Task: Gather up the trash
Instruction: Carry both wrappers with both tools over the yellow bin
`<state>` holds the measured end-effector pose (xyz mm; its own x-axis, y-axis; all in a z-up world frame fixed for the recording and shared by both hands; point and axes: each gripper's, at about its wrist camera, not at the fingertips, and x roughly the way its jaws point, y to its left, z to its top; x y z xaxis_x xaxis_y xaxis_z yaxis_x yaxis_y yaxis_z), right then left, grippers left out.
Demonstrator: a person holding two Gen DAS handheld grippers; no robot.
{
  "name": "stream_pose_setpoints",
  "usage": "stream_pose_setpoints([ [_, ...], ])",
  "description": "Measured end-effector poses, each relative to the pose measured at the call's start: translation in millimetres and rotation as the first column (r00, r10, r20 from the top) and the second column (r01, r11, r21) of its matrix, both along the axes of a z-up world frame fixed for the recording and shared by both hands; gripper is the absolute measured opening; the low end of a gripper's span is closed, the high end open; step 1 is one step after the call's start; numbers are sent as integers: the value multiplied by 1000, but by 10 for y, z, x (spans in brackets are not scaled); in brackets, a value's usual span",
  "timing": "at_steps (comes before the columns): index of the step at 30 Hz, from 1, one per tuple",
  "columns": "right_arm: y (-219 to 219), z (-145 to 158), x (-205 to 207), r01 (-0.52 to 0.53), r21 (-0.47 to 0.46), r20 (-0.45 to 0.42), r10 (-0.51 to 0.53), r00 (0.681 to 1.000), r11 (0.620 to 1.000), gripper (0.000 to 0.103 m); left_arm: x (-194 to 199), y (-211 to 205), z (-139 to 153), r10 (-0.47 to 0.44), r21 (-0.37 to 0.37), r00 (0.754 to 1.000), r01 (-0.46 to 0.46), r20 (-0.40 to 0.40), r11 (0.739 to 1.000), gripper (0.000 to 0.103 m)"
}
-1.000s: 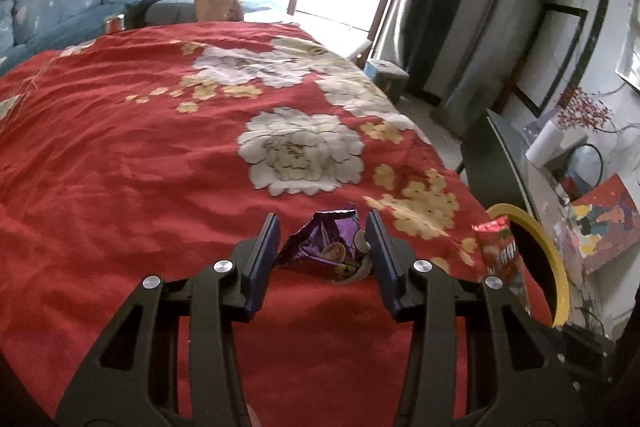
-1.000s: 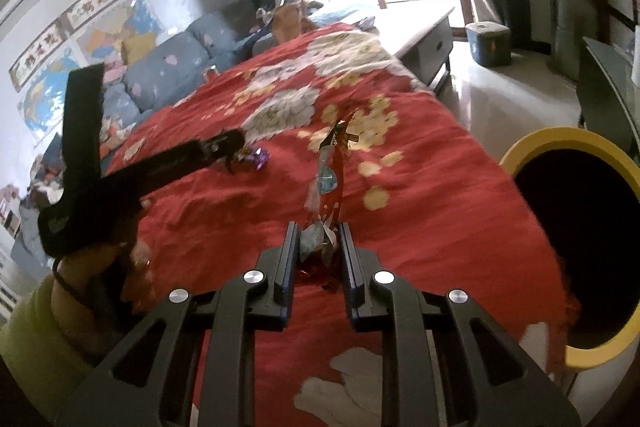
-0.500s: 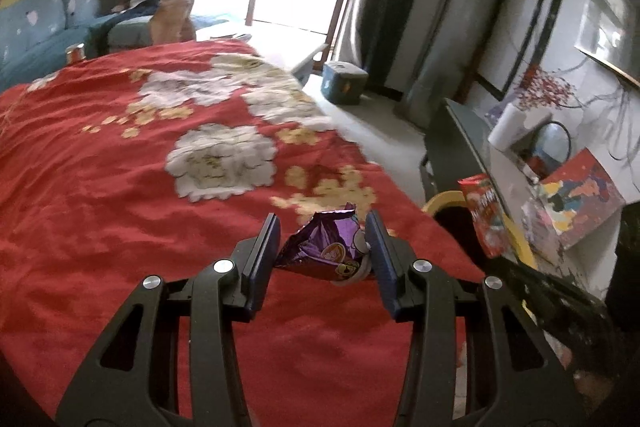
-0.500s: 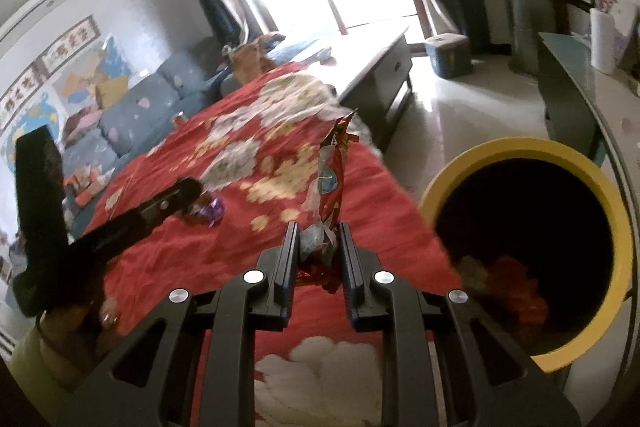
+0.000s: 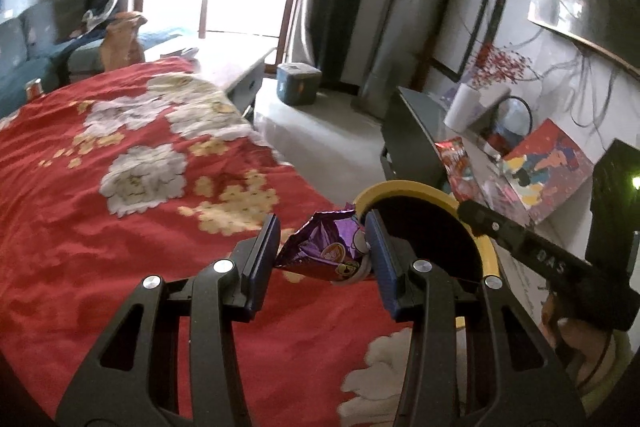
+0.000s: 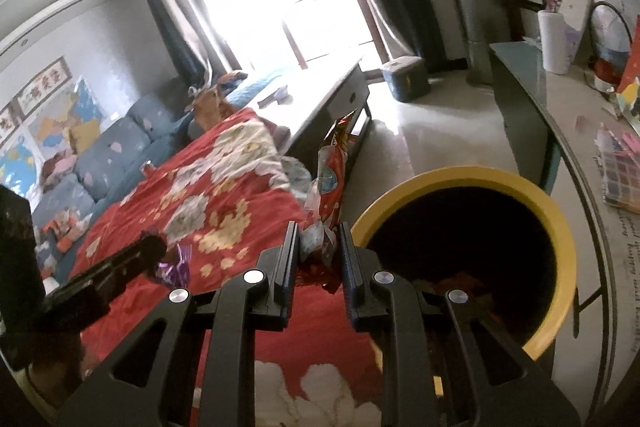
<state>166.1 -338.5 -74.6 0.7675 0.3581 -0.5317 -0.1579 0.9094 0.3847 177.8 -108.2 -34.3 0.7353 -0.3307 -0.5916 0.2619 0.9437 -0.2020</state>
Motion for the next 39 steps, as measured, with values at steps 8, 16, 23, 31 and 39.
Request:
stream_pose_setpoints([
  [8,-275,-13,21,61,14,-4,-61,998,998,19,-17,-353,19,-77,37,997,77,5,996,37],
  [16,-584,-78,52,119,26,-26,-119,993,993,19,0,-645,31,-137,75,990,135,17,988,37],
  [23,-789,-171,86,156,40,-56,-153,987,987,19,40,-878,21,-179,108,984,176,21,978,37],
  [31,-972,-320,121,180,59,-99,-174,980,982,20,122,-1098,-72,-210,138,978,207,6,969,38],
  [39,-1091,-453,163,181,75,-143,-170,975,981,22,249,-1250,-227,-228,145,973,230,-26,962,39],
])
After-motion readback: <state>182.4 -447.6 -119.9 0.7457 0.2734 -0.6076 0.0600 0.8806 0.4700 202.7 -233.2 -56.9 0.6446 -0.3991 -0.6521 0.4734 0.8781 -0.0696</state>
